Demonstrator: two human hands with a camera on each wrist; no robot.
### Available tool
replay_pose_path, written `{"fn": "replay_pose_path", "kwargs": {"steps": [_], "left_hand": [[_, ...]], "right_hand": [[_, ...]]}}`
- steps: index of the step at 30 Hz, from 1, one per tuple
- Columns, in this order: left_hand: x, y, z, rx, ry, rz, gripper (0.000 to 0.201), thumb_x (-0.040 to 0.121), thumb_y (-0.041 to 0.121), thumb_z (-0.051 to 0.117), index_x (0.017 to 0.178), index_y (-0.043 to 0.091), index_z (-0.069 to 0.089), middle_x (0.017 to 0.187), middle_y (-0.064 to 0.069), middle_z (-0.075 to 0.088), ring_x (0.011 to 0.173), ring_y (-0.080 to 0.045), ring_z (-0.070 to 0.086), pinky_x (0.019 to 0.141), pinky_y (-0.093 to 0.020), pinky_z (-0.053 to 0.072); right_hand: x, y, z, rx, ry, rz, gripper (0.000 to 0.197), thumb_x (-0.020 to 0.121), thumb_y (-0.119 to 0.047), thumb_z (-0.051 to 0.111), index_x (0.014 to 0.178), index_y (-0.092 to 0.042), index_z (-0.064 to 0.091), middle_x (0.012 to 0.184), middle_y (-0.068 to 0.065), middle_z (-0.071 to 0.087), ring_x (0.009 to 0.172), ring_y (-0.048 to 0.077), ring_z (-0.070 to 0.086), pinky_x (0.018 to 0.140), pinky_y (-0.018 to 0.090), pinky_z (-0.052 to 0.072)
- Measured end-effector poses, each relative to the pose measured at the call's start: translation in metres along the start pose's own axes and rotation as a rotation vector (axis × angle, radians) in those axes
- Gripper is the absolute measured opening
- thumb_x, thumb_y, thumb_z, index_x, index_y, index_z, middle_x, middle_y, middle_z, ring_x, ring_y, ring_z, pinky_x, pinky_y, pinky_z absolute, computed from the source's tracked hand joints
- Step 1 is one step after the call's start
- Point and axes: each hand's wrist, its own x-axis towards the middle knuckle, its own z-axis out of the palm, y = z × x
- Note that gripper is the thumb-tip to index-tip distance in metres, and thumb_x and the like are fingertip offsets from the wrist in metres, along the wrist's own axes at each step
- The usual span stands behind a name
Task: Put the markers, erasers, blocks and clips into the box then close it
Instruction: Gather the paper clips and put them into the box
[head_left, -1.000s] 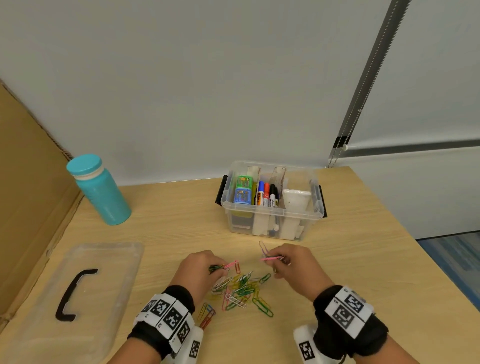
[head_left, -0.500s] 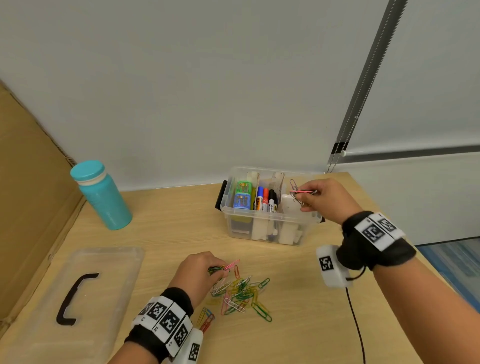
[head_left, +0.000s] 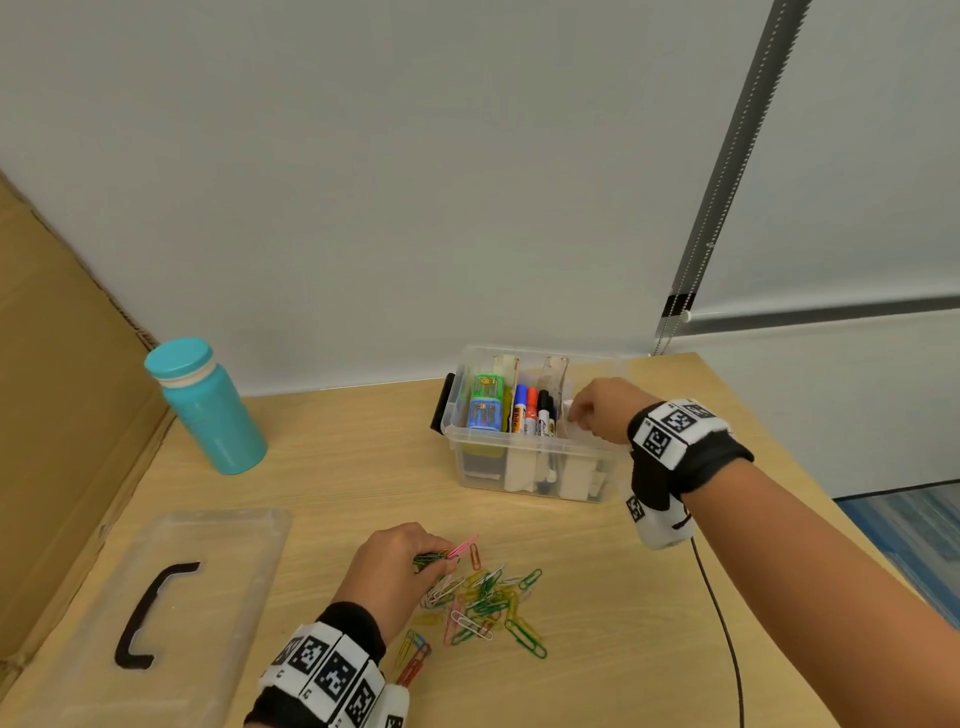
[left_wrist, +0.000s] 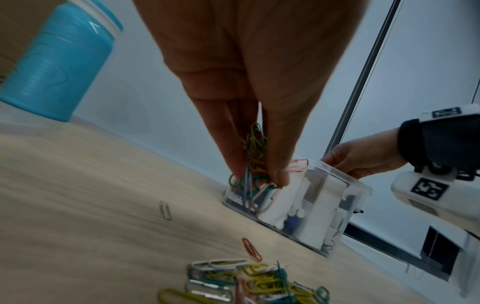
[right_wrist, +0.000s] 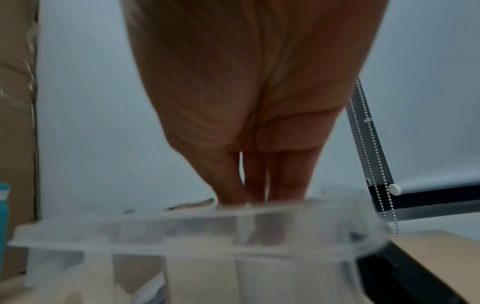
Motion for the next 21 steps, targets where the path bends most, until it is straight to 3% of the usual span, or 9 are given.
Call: {"fn": "replay_pose_path", "kwargs": {"steps": [3,5,9,14,17,21], "left_hand": [[0.001,0.011,-0.001,-0.020,0.010,0.015,0.020,0.085,0.033,0.067,0.103,0.031,0.074,0.086,0.016,0.064,0.080,0.001,0.058,0.072,-0.011,0.044],[0.006,0.027,-0.004,-0.039,0.009,0.034,0.019,0.084,0.032,0.067,0.102,0.032,0.073,0.087,0.015,0.066,0.081,0.000,0.059,0.076,-0.017,0.048],[0.031,0.076,-0.013,-0.066,-0.007,0.103,0.022,0.084,0.031,0.067,0.105,0.033,0.069,0.085,0.021,0.062,0.080,0.005,0.057,0.076,-0.007,0.045],[0.096,0.146,-0.009,-0.029,-0.010,0.155,0.024,0.087,0.028,0.064,0.110,0.021,0.070,0.103,0.004,0.070,0.090,-0.008,0.060,0.091,-0.025,0.049],[0.138,0.175,0.000,0.063,0.017,0.186,0.021,0.087,0.027,0.065,0.104,0.017,0.074,0.099,-0.001,0.073,0.091,-0.015,0.065,0.087,-0.028,0.050],[0.178,0.184,0.025,0.324,-0.109,0.108,0.015,0.087,0.021,0.064,0.092,0.011,0.074,0.095,-0.009,0.072,0.092,-0.025,0.066,0.081,-0.030,0.049]], "right_hand": [[-0.032,0.015,0.016,0.171,0.436,-0.042,0.025,0.096,-0.014,0.046,0.111,-0.016,0.066,0.114,0.001,0.065,0.100,0.016,0.059,0.084,0.024,0.046],[-0.054,0.027,0.039,0.158,0.647,-0.031,0.028,0.098,-0.018,0.044,0.119,-0.016,0.061,0.121,0.000,0.062,0.107,0.016,0.056,0.082,0.024,0.046],[-0.073,0.044,0.081,0.209,0.668,-0.010,0.040,0.100,-0.029,0.038,0.138,-0.022,0.048,0.143,-0.007,0.049,0.123,0.015,0.051,0.097,0.030,0.045],[-0.066,0.050,0.096,0.296,0.749,-0.049,0.043,0.098,-0.033,0.035,0.137,-0.024,0.051,0.143,-0.012,0.047,0.119,0.012,0.055,0.095,0.025,0.044],[-0.065,0.050,0.100,0.315,0.767,-0.058,0.050,0.095,-0.038,0.026,0.135,-0.023,0.053,0.142,-0.012,0.048,0.116,0.012,0.057,0.093,0.025,0.046],[-0.064,0.048,0.100,0.334,0.784,-0.048,0.050,0.095,-0.036,0.028,0.134,-0.021,0.055,0.140,-0.008,0.052,0.116,0.013,0.059,0.093,0.027,0.048]]}}
